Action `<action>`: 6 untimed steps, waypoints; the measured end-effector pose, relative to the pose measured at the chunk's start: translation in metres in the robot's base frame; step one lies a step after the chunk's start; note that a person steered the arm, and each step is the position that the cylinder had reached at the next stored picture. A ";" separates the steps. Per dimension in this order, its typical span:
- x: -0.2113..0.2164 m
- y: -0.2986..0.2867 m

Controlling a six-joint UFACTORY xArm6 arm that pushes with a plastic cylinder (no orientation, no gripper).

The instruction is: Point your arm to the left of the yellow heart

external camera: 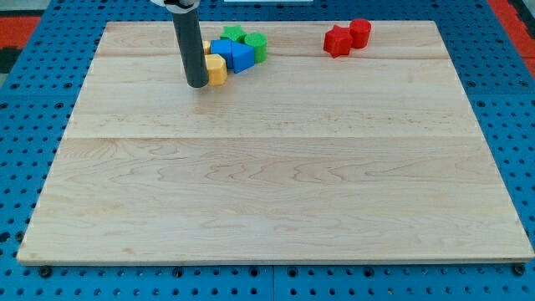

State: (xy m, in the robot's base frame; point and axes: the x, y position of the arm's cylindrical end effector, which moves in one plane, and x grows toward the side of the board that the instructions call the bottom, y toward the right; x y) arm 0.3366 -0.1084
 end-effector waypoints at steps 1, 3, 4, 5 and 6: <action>0.001 0.000; 0.047 -0.035; 0.042 -0.088; 0.007 -0.134; -0.040 -0.110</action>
